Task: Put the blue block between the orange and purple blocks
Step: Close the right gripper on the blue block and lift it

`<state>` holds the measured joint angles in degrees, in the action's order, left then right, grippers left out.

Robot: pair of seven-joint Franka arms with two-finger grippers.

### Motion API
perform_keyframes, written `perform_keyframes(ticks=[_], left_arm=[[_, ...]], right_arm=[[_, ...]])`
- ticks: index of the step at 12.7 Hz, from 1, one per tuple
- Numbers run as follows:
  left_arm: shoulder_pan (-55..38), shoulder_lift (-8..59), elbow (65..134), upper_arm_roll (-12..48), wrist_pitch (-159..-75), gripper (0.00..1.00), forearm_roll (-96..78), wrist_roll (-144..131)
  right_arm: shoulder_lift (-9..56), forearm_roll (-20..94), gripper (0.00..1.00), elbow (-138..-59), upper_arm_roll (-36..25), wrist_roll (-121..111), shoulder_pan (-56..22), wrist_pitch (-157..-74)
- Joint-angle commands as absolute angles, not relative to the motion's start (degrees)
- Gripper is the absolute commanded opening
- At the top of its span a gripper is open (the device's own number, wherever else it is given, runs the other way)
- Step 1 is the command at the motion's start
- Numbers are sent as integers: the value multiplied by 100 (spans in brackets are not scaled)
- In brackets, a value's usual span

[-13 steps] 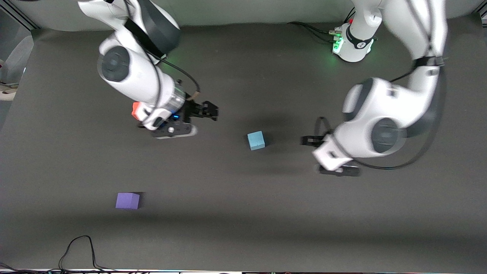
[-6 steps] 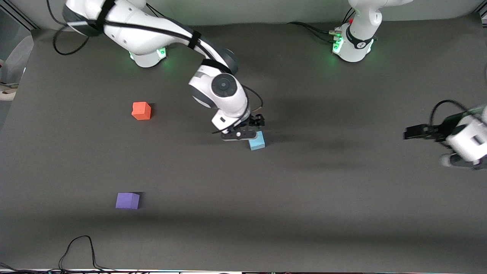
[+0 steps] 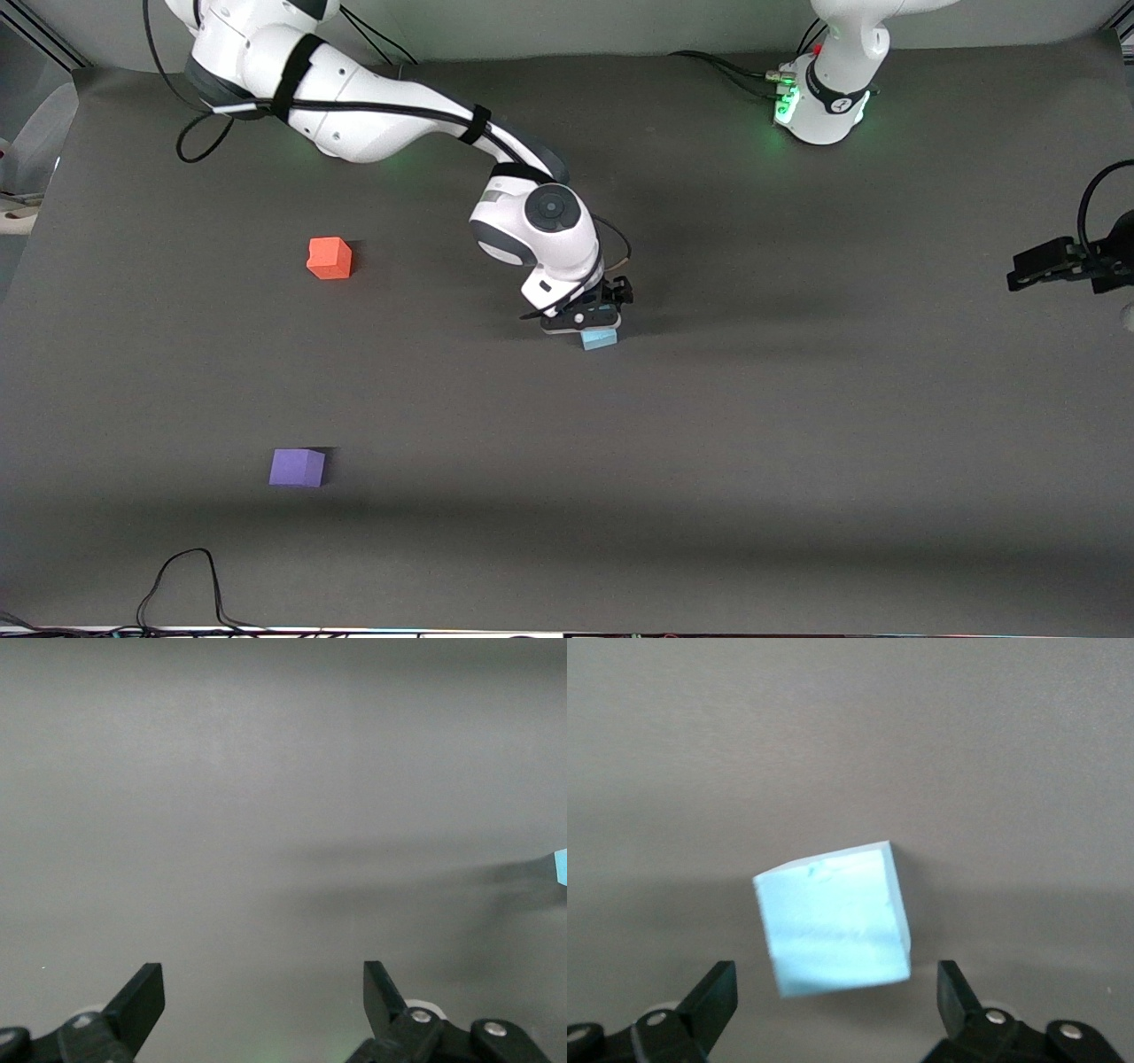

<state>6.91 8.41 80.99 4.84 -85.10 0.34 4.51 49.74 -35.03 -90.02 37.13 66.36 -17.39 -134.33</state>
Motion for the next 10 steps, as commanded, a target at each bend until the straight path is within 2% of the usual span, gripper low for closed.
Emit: perform_keyframes(ticks=[1,2,3,5,6,8,10], left_arm=[[677,414,8551,562,-8534,100,228,387],[668,387,8569,597,-8525,100,255,361],[616,369,8578,606,-8586,100,255,343],[440,81,9006,501,-8883,100,255,308],[274,-208,9479,362,-9216,100,246,299],[-157,-404,9791,-69,-9422,100,237,290],[-184,-378,9739,-62,-9387,100,202,220]], right_arm=[[5291,-4007,100,-8780,3753,6917,-1793,-13509],[5326,-4017,100,-8780,3753,6926,-1793,-13552],[5335,-4051,94,-8789,3744,7013,-1793,-13640],[5335,-4288,50,-8780,3744,7180,-1793,-13684],[5335,-4298,38,-8780,3744,7207,-1793,-13685],[5326,-4307,34,-8754,3744,7207,-1784,-13685],[5274,-4289,28,-8754,3753,7198,-1749,-13667]])
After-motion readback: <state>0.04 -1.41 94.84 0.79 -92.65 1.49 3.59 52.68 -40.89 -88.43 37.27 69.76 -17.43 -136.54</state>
